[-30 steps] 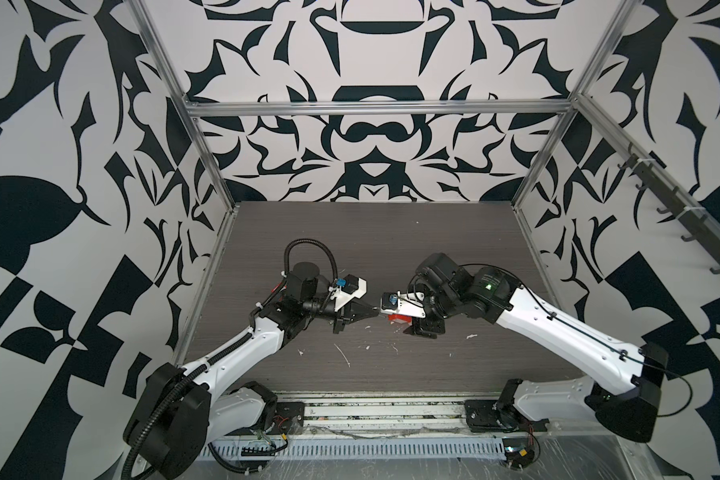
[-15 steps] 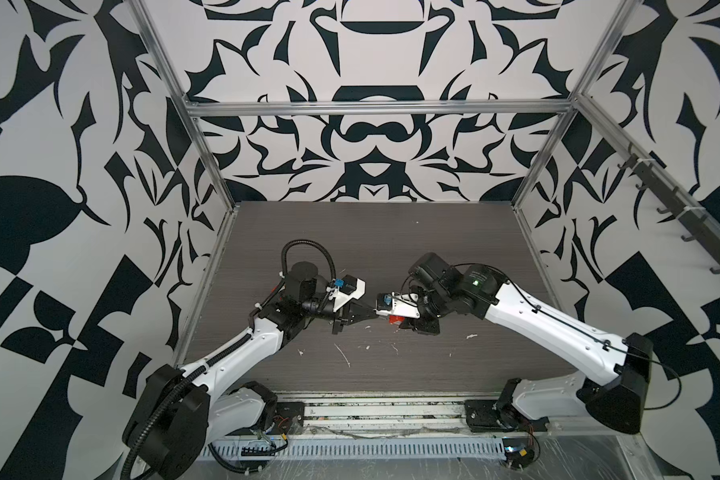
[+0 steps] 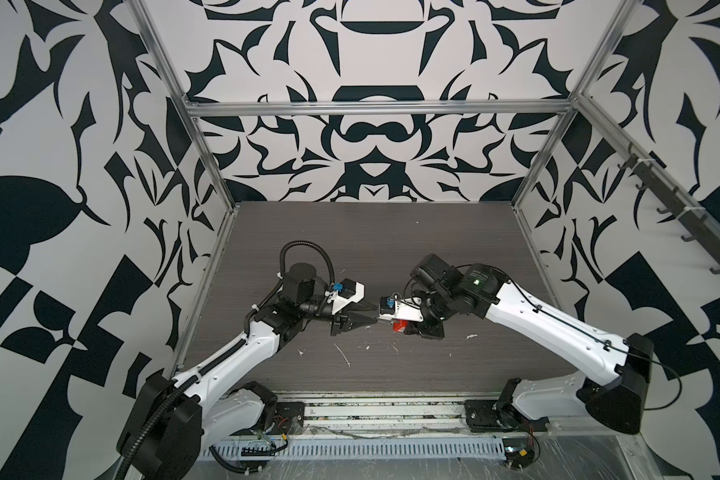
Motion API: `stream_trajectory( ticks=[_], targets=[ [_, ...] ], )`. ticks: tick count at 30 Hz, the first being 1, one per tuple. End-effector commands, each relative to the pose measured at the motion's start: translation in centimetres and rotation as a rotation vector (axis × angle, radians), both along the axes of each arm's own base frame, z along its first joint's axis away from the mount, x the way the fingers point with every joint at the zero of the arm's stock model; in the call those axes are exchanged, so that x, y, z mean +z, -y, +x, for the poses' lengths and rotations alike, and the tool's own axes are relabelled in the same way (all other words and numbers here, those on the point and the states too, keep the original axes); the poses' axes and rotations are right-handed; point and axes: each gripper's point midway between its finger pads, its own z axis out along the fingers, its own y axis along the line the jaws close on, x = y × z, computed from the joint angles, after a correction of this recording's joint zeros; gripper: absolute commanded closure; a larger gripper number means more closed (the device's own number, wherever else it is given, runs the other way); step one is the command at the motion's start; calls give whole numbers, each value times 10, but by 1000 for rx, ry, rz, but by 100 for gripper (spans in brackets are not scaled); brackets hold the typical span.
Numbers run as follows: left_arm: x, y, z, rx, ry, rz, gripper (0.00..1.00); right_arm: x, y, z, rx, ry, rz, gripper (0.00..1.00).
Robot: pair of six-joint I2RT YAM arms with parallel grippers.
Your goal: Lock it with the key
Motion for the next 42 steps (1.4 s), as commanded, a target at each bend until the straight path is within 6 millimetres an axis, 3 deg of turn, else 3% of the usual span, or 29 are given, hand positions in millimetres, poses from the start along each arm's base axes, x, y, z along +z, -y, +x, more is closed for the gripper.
stream_trajectory(
  ticks=[1, 11, 18, 27, 35, 42],
  targets=[
    [6, -1, -4, -18, 48, 33, 65, 14, -2, -4, 20, -10, 19, 87],
    [-2, 8, -8, -38, 44, 82, 66, 15, -6, -3, 25, -22, 23, 89],
    [-4, 10, -8, -42, 38, 96, 84, 16, -6, -1, 23, -10, 20, 90],
    [-1, 13, -16, -117, -43, 101, 99, 12, -5, 8, 13, 19, -10, 91],
    [-3, 15, -17, -128, -89, 90, 100, 21, -15, 11, 37, 59, 56, 92],
    [-10, 22, -18, -98, -22, 85, 100, 32, -28, -10, 97, -35, 161, 92]
  ],
)
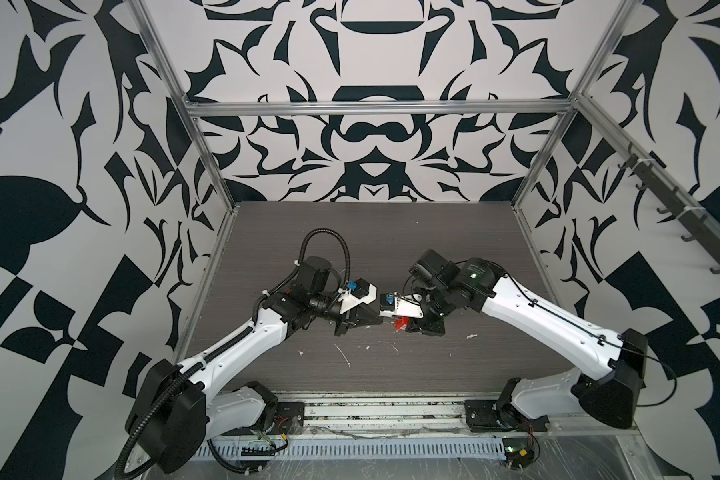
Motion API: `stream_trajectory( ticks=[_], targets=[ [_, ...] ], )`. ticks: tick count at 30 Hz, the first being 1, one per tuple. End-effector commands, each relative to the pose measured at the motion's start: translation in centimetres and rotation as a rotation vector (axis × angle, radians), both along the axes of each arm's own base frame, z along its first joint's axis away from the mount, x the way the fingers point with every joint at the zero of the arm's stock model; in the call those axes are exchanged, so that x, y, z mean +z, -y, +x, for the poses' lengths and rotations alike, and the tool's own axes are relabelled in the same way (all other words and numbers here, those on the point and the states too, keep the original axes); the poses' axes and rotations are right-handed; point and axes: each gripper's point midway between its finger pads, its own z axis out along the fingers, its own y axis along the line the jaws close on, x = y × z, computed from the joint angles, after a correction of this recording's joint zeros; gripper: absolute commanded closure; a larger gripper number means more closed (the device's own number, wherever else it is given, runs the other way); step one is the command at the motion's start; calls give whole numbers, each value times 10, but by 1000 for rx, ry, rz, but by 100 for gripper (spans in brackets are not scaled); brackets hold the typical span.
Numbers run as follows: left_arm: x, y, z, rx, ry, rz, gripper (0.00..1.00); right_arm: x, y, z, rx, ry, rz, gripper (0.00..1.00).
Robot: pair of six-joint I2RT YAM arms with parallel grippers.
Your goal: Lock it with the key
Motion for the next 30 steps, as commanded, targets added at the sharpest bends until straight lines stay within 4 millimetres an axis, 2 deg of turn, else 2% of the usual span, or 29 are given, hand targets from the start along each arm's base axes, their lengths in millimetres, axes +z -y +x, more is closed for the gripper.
stream_trajectory(
  ticks=[1, 8, 11, 15, 25, 30],
  targets=[
    [2, 7, -6, -13, 62, -33, 100, 33, -31, -15, 106, -19, 201, 93],
    [2, 9, -8, 24, 143, -59, 100, 44, -38, -22, 123, -76, 260, 93],
    [2, 9, -9, 27, 139, -63, 100, 41, -39, -16, 118, -63, 253, 93],
    [5, 10, -14, 4, 85, -71, 100, 32, -37, 2, 89, 5, 194, 94],
    [-4, 16, -13, -4, -44, -92, 100, 61, -57, 18, 87, 109, 324, 94],
    [-6, 19, -7, 18, -49, -105, 100, 60, -58, 19, 83, 106, 318, 91]
  ],
)
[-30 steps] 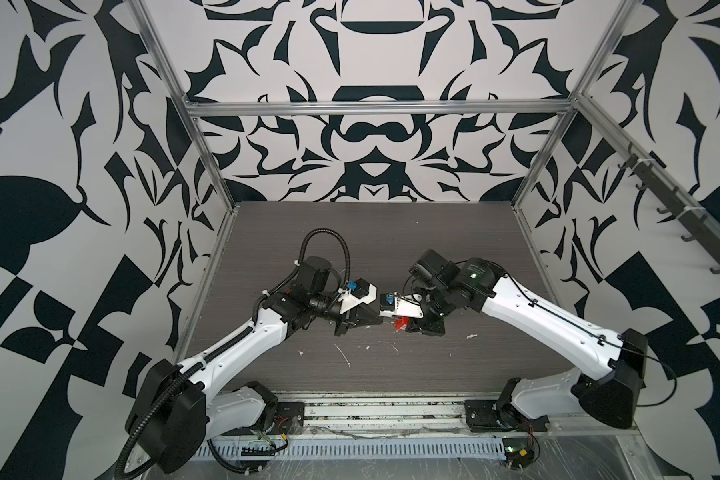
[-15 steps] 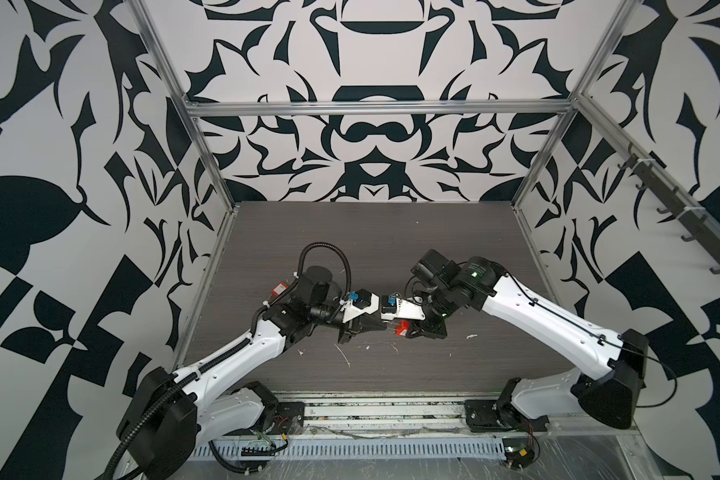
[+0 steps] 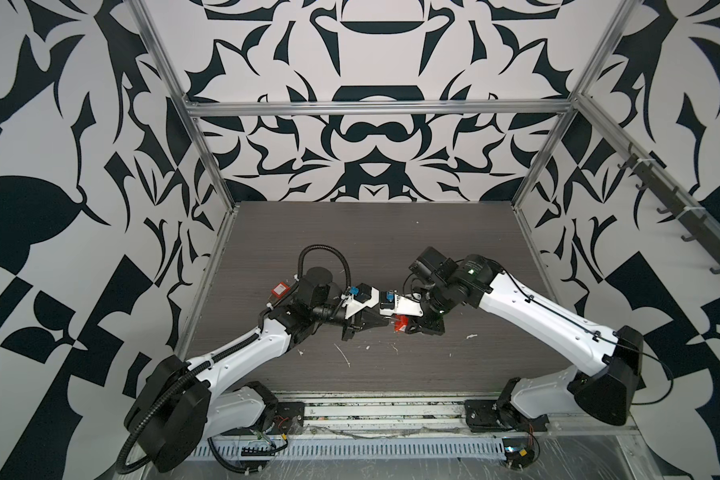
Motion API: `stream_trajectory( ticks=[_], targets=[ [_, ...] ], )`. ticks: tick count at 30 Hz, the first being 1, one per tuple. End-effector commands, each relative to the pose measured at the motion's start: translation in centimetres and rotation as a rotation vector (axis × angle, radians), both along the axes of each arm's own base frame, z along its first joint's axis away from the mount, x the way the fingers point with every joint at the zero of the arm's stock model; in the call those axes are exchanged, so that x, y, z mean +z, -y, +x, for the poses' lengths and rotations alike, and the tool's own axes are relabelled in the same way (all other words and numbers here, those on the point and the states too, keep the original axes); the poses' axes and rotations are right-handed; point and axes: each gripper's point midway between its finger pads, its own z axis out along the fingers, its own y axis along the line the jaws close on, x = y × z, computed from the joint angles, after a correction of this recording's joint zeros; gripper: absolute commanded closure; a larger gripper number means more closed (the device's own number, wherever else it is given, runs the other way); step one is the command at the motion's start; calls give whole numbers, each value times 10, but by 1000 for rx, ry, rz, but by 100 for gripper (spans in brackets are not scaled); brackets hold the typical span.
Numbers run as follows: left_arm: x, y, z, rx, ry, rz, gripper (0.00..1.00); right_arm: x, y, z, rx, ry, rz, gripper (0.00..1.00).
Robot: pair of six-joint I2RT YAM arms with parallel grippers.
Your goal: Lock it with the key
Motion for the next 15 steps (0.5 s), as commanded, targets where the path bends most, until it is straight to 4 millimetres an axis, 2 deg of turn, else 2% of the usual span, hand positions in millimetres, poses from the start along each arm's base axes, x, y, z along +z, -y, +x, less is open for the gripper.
stream_trajectory(
  ticks=[1, 2, 7, 13, 15],
  targets=[
    [3, 4, -5, -27, -33, -29, 100, 56, -50, 20, 67, 159, 279, 90],
    [5, 3, -3, -20, -31, -34, 100, 52, -46, 20, 63, 167, 254, 87],
    [21, -8, 11, 18, -22, -78, 100, 30, -11, 16, 22, 190, 103, 57],
    [25, -12, 11, 7, -13, -80, 100, 40, 13, -5, 6, 189, 114, 47],
    [26, -12, 10, 3, -10, -83, 100, 44, 21, -5, -24, 189, 112, 46]
  ],
)
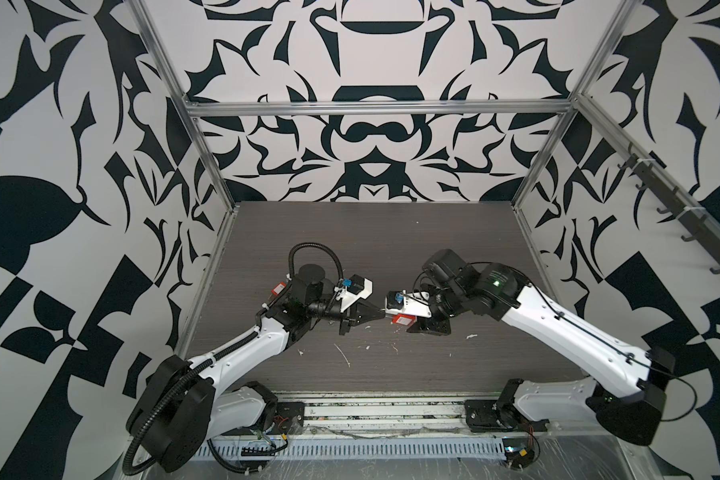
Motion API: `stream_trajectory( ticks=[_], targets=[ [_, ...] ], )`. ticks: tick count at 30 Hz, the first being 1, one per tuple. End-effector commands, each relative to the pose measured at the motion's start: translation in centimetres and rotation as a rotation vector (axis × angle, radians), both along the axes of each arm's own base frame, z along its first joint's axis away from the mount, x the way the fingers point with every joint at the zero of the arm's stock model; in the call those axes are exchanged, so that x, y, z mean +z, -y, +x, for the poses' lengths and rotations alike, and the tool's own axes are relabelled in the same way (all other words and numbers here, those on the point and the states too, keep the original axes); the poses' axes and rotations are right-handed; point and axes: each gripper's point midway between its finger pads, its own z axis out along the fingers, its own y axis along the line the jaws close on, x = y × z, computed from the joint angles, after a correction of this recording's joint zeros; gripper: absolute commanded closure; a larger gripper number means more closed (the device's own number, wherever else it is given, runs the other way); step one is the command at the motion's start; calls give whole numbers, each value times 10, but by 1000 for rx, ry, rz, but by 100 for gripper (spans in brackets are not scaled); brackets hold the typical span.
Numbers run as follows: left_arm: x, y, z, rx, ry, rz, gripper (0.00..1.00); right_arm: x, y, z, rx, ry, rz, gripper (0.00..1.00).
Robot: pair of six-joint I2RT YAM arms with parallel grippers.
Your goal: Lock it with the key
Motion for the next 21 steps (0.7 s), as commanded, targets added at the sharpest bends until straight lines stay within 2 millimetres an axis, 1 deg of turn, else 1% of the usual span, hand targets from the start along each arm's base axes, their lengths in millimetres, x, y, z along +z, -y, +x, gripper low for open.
stream_trajectory(
  ticks=[1, 3, 6, 8, 11, 13, 18, 21],
  targets=[
    [15, -2, -6, -33, 31, -39, 100, 8, 16, -5, -44, -9, 2, 45],
    [17, -2, -6, -33, 38, -44, 100, 8, 26, -5, -69, -17, -5, 46],
    [20, -2, -7, -36, 43, -49, 100, -2, 39, -4, -102, -45, -48, 47],
    [21, -2, -9, -43, 43, -51, 100, -11, 42, -6, -103, -82, -85, 47],
    [23, -2, -10, -46, 44, -55, 100, -18, 37, -9, -93, -135, -92, 49],
    [24, -1, -11, -52, 45, -57, 100, -20, 30, -4, -97, -136, -73, 49],
    [25, 0, -15, -65, 41, -59, 100, -28, 18, 16, -136, -101, -56, 50],
    [24, 0, -16, -67, 35, -61, 100, -35, 16, 34, -192, -57, -69, 50]
  ],
)
